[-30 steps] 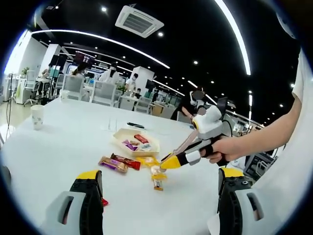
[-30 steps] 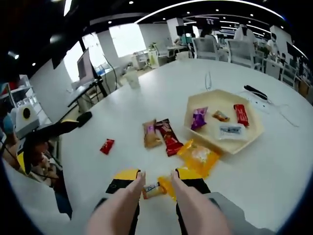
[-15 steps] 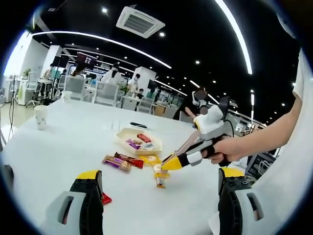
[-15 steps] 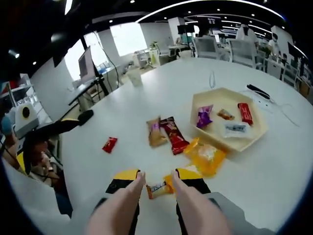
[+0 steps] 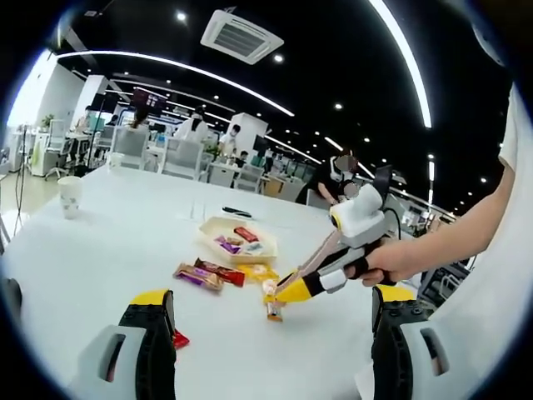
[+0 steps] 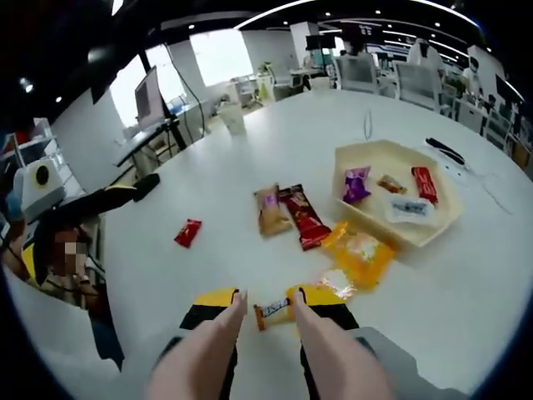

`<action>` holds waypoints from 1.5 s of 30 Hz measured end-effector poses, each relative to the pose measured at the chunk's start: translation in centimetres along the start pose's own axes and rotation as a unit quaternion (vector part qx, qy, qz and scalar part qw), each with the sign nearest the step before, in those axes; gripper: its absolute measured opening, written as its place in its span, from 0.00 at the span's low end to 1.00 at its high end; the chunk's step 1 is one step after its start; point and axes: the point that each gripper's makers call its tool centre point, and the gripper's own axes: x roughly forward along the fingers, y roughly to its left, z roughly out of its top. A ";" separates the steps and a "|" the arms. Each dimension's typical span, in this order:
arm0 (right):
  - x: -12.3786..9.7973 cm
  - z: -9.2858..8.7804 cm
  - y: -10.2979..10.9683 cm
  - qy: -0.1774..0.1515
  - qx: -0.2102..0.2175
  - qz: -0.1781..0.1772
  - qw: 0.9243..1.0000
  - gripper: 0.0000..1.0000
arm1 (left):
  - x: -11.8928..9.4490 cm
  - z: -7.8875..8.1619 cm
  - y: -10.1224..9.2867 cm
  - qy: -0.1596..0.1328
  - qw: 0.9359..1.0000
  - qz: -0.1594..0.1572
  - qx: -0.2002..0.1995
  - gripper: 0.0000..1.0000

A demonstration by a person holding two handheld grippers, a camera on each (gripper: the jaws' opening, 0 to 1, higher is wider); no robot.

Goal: Place the target food into the container with the food tongs after gripping and lifting it, then release it inside without dropping or visibly crushing the food.

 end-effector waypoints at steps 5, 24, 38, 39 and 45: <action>0.5 -1.5 0.1 0.023 -0.011 -0.011 1.000 0.28 | -0.2 -0.8 0.3 -0.002 1.000 0.005 -0.022 0.99; 1.8 -1.6 -0.7 0.041 -0.026 -0.031 0.998 0.28 | -0.1 -0.7 0.2 -0.001 1.000 0.002 -0.016 0.99; 1.0 -0.3 -0.5 0.011 -0.025 -0.032 0.999 0.27 | -1.1 0.4 0.9 -0.018 1.000 0.014 -0.011 0.99; 0.7 0.0 -0.5 0.007 -0.029 -0.030 0.999 0.27 | -1.1 0.3 1.0 -0.018 1.000 0.015 -0.012 0.99; 0.1 1.2 -0.9 -0.011 -0.034 -0.037 0.999 0.24 | -1.2 0.2 1.2 -0.015 1.000 0.017 -0.011 0.99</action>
